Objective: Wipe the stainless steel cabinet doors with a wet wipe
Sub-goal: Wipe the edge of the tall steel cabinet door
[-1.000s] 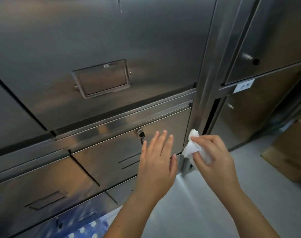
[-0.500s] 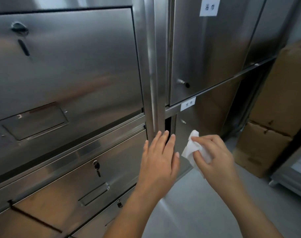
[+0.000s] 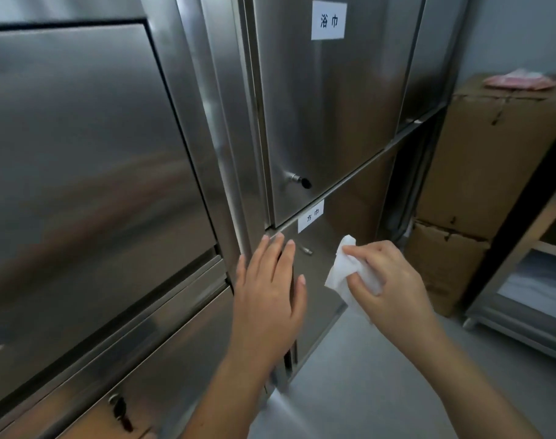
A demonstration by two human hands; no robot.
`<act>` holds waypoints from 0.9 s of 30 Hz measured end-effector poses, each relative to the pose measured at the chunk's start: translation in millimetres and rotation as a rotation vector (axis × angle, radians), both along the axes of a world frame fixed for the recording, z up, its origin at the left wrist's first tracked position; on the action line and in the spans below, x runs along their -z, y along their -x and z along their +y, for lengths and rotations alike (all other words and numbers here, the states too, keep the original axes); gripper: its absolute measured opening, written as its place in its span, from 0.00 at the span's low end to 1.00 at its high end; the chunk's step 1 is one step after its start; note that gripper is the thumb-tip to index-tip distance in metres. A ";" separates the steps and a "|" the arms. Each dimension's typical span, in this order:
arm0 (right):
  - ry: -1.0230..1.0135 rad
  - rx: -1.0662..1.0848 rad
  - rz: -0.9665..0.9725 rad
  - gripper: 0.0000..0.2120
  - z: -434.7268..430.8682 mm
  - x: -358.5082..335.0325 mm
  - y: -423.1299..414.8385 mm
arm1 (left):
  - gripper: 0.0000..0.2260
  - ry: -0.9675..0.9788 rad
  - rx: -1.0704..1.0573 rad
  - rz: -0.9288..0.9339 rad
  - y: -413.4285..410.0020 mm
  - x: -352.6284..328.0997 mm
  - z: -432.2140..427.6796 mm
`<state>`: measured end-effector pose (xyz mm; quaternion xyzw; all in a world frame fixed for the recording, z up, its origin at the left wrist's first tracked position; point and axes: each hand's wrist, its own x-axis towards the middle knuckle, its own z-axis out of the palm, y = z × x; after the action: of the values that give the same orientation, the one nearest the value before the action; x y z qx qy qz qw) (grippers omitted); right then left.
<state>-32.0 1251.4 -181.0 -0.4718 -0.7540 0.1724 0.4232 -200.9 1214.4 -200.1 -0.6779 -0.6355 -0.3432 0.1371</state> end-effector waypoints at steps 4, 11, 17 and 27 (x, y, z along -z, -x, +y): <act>0.036 0.048 0.048 0.14 37.2 -15.3 19.7 | 0.21 -0.019 0.050 0.011 24.6 -6.5 45.0; -0.031 -0.007 -0.009 0.16 86.2 -28.0 47.0 | 0.20 -0.117 0.139 -0.012 45.3 -23.2 96.8; -0.104 -0.071 0.062 0.17 123.3 -38.6 51.2 | 0.18 -0.164 0.175 0.024 43.8 -34.2 124.8; -0.257 -0.448 0.109 0.17 211.4 -76.4 50.4 | 0.17 -0.348 -0.112 0.139 19.8 -67.9 166.9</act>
<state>-82.4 1462.9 -104.5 -0.2254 -0.8314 0.1897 0.4711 -220.7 1381.3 -132.2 -0.6298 -0.5923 -0.3919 0.3146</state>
